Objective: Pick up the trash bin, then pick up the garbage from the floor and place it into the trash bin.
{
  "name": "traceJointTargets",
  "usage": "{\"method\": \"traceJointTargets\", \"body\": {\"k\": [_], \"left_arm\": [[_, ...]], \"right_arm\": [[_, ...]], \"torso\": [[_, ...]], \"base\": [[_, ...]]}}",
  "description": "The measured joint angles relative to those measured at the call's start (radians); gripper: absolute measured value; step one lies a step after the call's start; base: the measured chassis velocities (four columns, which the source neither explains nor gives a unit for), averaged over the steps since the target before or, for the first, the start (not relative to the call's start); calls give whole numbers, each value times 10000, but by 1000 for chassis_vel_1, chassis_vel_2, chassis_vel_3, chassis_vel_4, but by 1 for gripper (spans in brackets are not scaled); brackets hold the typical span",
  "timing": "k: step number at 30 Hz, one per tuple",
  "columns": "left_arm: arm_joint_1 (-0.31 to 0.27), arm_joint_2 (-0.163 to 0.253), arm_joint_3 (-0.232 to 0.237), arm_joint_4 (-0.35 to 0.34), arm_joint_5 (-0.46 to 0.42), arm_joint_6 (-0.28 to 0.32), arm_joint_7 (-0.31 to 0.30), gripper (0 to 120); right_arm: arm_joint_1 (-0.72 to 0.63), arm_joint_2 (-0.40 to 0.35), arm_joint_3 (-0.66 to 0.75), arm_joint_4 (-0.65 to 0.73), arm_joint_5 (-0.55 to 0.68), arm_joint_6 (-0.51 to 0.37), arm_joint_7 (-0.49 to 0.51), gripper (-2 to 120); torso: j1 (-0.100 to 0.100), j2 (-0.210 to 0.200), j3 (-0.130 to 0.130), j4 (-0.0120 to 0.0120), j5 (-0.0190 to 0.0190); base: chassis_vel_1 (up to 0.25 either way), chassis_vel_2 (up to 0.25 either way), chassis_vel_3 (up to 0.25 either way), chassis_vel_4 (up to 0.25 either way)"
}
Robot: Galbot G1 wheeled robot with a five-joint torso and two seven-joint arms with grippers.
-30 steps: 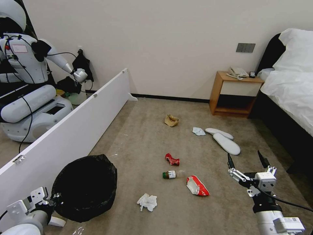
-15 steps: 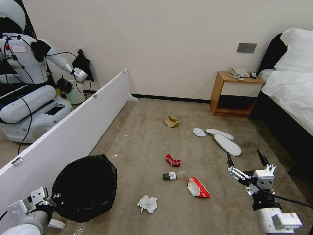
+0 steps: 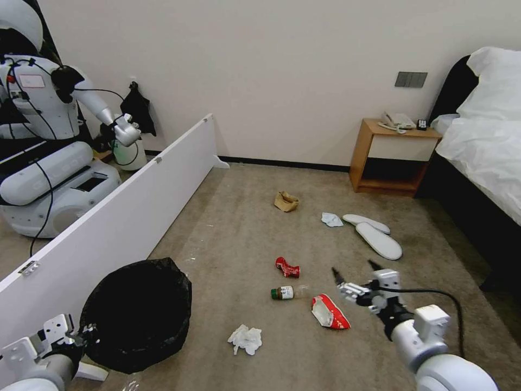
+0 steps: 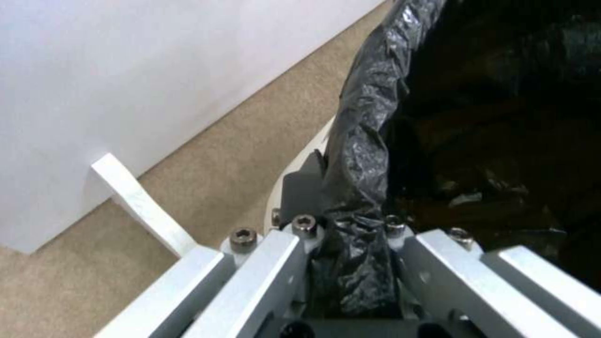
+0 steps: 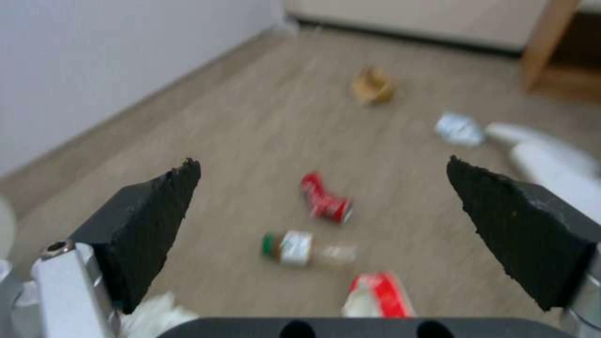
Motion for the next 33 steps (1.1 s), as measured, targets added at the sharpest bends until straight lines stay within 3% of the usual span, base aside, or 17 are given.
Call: {"method": "traceJointTargets", "body": {"k": [3,7,11,14,33], "left_arm": [[48,-124,-64,-58,58,0,-6,2],[78,-229,-92,-84,130,0,-10,2],[152,-408,-131,-132,215,0,-5,2],[175,-488,-142,-133,294,0,5,2],[69,-685,-106,52,475,0,81,2]], "right_arm": [[782,-406,-1054,-256,700,-680,327,100],[1378,-633,-1640,-408,1484,-1273,471,100],[2261,-996,-2348,-752,2967,-2550,565,100],[2638,-1118,-2769,-1067,3426,-3060,657,100],[4332,-378,-4700,-3045,3484,-3150,711,100]], "torso": [[0,0,0,0,0],[0,-1,0,2,0],[0,-1,0,0,-2],[0,0,0,0,-2],[1,0,0,0,-3]], "base": [[0,0,0,0],[0,0,0,0],[0,0,0,0],[0,0,0,0],[0,0,0,0]]}}
